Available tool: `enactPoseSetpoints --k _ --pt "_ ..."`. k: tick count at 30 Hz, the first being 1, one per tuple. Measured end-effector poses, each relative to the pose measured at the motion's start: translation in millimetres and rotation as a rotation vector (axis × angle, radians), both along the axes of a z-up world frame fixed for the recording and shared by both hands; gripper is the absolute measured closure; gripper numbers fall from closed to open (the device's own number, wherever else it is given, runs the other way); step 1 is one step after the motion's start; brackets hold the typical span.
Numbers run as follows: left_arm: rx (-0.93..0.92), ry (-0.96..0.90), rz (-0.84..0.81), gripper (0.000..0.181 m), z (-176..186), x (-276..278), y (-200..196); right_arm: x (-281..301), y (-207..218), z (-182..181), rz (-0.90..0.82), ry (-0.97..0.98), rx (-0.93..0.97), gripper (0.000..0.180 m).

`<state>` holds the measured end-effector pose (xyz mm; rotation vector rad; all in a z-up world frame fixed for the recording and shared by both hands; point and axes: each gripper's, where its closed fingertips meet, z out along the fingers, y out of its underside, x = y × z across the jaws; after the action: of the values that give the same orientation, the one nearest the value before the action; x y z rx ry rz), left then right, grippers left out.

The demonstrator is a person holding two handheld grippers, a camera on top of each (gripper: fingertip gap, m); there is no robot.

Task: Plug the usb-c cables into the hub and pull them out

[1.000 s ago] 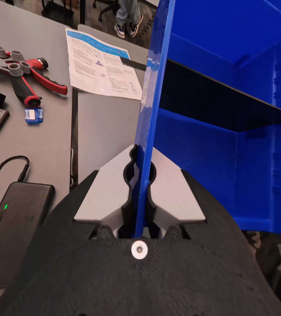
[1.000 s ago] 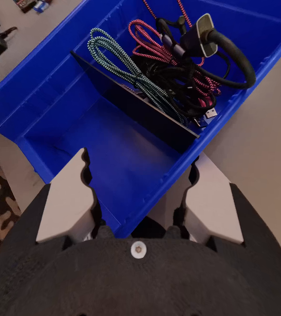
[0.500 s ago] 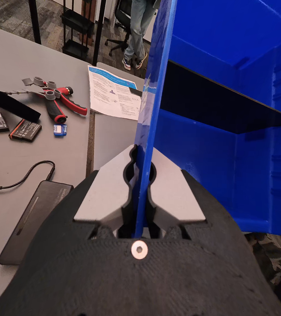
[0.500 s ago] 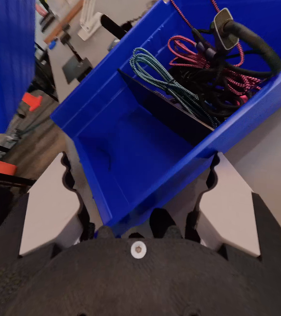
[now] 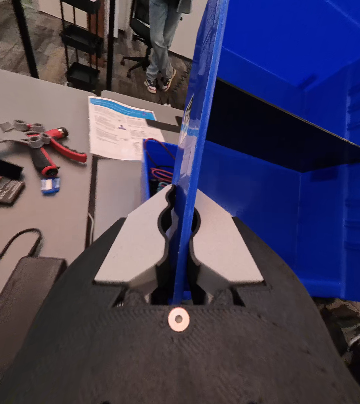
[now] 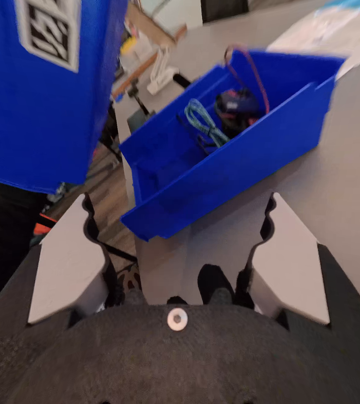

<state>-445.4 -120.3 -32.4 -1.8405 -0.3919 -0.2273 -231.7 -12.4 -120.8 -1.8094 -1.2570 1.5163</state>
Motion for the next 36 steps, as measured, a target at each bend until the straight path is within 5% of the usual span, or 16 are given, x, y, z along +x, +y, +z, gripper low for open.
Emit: enactPoseSetpoints --k 13,25,36 --pt "-0.079 0.145 -0.261 0.175 12.9 213.4 160.5 234.0 89.7 162.9 -0.472 0.604 0.173 0.032" --pt "-0.213 0.021 -0.583 0.174 -98.0 412.7 242.4 365.7 129.5 108.3 -0.896 0.537 0.199 0.025" --pt "-0.329 -0.020 -0.747 0.150 -148.0 503.4 261.7 427.9 184.3 49.7 -1.026 0.285 0.229 0.027"
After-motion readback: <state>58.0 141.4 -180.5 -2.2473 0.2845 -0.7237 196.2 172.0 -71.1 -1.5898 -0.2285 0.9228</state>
